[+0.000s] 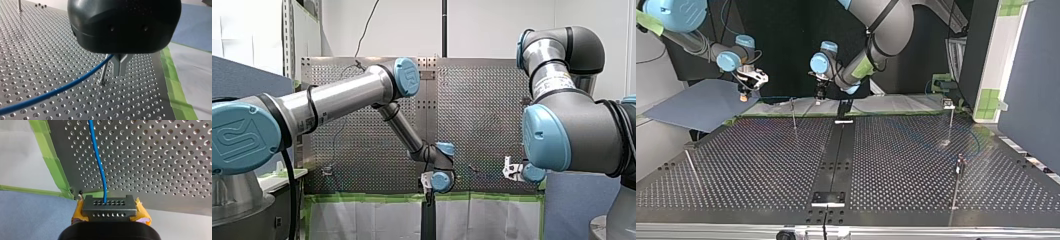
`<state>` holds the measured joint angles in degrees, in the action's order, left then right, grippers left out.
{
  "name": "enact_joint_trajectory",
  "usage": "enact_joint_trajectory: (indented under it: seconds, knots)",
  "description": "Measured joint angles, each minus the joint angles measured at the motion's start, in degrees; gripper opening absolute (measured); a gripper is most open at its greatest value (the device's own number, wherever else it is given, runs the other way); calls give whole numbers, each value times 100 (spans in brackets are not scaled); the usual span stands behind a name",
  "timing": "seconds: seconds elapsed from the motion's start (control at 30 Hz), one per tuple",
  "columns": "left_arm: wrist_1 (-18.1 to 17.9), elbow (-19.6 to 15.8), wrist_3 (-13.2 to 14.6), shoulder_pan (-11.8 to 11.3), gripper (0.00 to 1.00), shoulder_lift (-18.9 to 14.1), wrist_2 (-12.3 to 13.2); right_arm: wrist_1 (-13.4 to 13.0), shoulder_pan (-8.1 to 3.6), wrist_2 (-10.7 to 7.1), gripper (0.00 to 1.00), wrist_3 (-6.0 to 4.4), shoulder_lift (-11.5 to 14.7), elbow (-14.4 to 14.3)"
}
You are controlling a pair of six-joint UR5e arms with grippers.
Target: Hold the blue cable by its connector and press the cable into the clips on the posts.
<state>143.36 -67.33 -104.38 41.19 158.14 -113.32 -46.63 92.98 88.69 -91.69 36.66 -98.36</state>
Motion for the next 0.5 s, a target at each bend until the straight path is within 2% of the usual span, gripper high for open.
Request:
enact_joint_trajectory:
  seconds: [0.5]
  knots:
    - [80,142,105,-20,0,2,171,38,-55,67,0,-19,-28,114]
